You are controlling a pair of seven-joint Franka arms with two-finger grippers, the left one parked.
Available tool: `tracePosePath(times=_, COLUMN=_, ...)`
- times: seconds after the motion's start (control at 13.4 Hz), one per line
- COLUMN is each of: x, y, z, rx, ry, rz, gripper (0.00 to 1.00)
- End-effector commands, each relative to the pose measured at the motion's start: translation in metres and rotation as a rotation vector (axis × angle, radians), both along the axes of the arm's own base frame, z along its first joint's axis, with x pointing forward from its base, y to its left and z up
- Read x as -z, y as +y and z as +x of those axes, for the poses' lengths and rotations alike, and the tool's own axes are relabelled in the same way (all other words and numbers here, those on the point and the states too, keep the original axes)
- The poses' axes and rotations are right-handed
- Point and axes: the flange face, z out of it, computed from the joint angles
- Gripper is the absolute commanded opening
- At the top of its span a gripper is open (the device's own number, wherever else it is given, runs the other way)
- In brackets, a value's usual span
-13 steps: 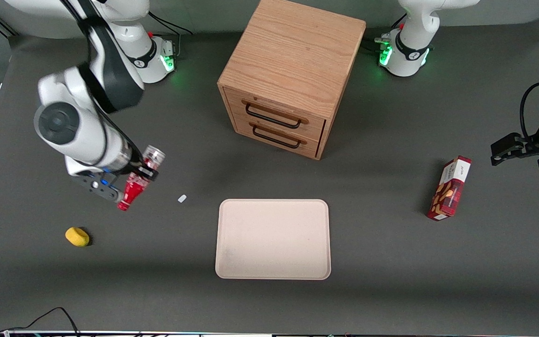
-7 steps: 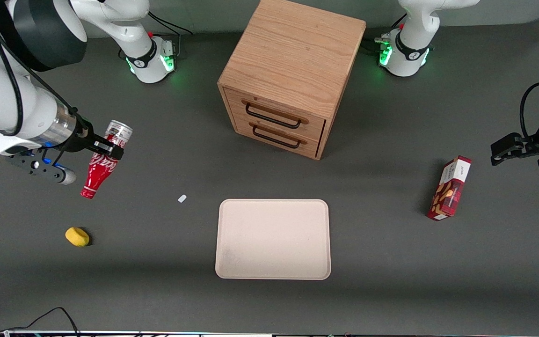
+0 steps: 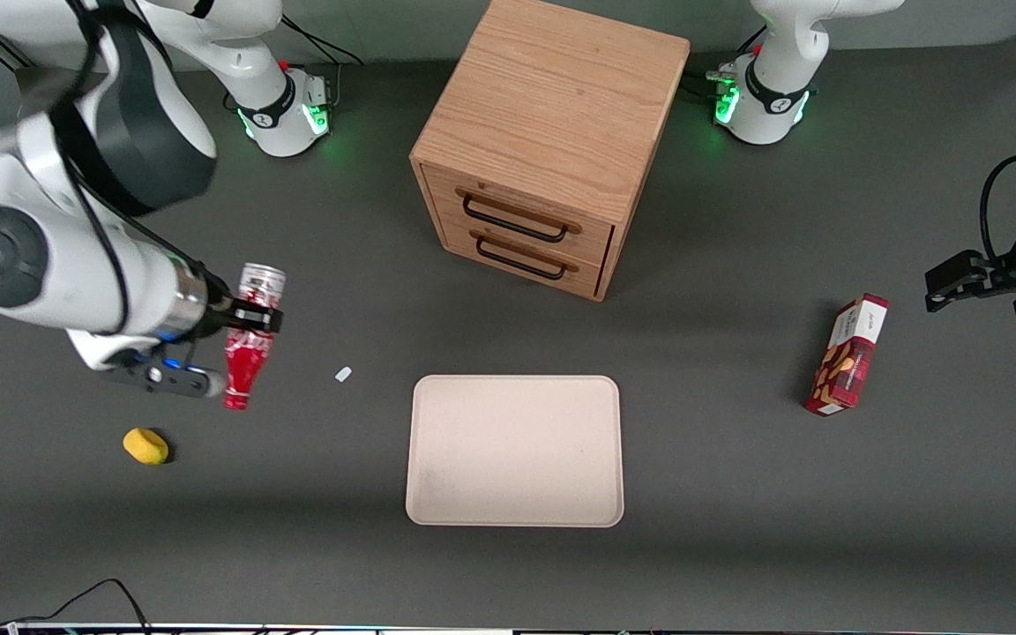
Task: Place coke bottle on tray
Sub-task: 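Lift the bottle with the right gripper and tilt it upright, then carry the upright bottle over the cream tray with the right gripper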
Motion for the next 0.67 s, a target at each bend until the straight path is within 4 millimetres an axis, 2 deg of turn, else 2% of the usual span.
tracePosePath(times=0.0, x=0.036, y=0.058, z=0.019, rx=-0.108, ry=-0.032, rz=-0.031, gripper=0.0)
tracePosePath(times=0.15, x=0.073, y=0.087, z=0.03, rx=-0.136, ry=-0.083, rz=-0.021, gripper=0.0)
tracePosePath(times=0.37, x=0.139, y=0.133, z=0.039, rx=-0.184, ry=-0.167, rz=-0.023, gripper=0.0)
tracePosePath(times=0.6, x=0.19, y=0.144, z=0.051, rx=-0.189, ry=-0.208, rz=0.018, gripper=0.0)
